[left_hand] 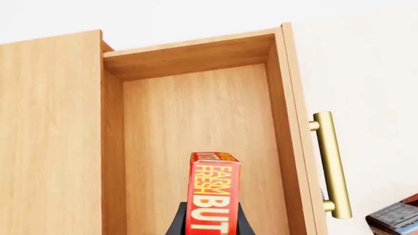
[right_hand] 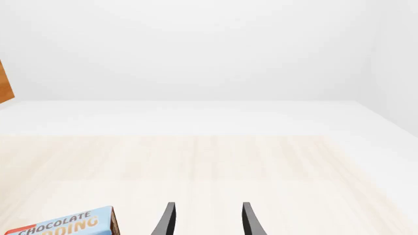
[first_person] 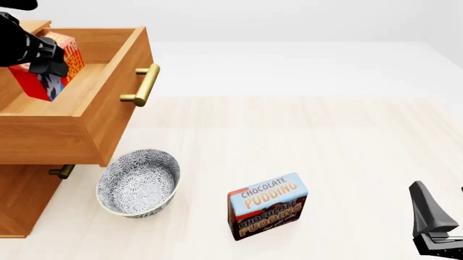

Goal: Put the butter at the back in the top drawer of the cabinet and close it.

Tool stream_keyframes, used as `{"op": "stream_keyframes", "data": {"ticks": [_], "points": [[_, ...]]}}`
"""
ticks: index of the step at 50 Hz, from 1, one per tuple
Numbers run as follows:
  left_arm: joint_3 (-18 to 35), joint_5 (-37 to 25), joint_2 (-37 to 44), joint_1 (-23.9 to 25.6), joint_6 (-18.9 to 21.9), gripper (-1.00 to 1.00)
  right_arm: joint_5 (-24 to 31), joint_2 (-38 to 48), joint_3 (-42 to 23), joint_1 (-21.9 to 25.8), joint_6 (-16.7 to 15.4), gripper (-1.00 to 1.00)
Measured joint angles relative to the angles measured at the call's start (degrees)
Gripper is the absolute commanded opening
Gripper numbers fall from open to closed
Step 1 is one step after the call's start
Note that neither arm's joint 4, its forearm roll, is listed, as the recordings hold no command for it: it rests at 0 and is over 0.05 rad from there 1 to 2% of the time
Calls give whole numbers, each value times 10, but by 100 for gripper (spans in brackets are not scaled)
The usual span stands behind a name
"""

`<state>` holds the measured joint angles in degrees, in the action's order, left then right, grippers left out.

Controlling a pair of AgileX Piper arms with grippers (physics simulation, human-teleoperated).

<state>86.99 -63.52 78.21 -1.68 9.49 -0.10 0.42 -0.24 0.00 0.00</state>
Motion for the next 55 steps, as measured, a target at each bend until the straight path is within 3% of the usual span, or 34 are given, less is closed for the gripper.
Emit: {"op": "stream_keyframes", "data": {"ticks": [55], "points": [[-25,56,46,-17,-11,-100,0,0,0,0,0,100]]}}
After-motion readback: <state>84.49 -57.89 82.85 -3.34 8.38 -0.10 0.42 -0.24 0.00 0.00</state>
